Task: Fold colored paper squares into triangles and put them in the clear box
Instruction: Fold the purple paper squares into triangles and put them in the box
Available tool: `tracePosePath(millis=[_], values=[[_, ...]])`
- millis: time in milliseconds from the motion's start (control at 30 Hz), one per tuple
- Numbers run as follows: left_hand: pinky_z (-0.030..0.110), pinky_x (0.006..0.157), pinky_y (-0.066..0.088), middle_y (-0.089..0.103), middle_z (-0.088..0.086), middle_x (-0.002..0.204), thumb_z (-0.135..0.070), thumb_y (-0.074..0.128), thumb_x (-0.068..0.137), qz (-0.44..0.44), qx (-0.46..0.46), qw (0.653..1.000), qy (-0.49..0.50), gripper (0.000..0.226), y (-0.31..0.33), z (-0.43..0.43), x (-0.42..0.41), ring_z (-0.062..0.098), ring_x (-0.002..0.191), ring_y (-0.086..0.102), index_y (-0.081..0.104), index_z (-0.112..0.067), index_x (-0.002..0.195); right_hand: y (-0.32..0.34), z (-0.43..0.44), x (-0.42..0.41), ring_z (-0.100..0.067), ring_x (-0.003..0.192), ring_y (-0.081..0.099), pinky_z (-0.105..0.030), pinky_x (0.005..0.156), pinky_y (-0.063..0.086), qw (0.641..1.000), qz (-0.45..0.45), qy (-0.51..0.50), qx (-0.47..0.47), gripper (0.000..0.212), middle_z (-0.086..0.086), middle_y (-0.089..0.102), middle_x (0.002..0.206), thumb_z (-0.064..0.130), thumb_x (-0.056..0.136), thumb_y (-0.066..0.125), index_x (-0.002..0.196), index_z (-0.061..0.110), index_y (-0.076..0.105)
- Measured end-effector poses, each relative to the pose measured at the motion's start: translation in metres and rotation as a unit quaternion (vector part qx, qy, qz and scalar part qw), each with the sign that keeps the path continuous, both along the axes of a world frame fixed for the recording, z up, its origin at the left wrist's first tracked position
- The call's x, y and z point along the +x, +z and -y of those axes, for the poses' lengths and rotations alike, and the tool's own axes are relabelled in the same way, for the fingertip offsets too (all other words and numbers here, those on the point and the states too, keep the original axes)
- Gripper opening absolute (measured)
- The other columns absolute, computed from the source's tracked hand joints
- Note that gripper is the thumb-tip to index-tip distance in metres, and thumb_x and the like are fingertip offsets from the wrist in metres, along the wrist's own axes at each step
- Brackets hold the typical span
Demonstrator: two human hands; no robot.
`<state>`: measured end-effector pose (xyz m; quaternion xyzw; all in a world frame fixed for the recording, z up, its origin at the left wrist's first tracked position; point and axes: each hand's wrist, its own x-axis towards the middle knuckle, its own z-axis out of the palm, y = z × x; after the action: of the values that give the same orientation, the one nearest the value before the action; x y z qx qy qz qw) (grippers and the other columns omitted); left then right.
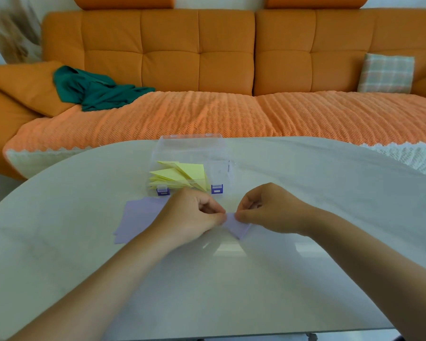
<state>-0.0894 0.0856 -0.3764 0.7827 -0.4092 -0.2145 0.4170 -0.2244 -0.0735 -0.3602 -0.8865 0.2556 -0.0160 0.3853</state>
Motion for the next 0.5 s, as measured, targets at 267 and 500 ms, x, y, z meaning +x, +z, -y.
tracePosePath(millis=[267,500], values=[[0.012,0.061,0.041,0.064,-0.014,0.073,-0.027,0.075,0.080,0.159,0.052,0.986,-0.018,0.013,-0.009,0.003,-0.004,0.001,0.071,0.058,0.066,-0.031,0.071,-0.005,-0.013,0.004,-0.006,0.090,0.060,-0.027,0.083,0.048,0.979,-0.014,0.037,-0.200,0.013,0.016,0.065,0.090,0.045,0.082,0.069,0.088,0.034,0.073],[0.016,0.072,0.038,0.056,-0.009,0.091,-0.003,0.067,0.084,0.229,-0.029,0.970,-0.082,0.019,-0.015,-0.001,-0.012,0.003,0.084,0.048,0.071,-0.021,0.087,-0.010,-0.010,0.007,-0.001,0.084,0.060,-0.023,0.075,0.051,0.989,0.003,0.012,-0.146,0.014,0.018,0.063,0.085,0.050,0.071,0.074,0.079,0.039,0.070]])
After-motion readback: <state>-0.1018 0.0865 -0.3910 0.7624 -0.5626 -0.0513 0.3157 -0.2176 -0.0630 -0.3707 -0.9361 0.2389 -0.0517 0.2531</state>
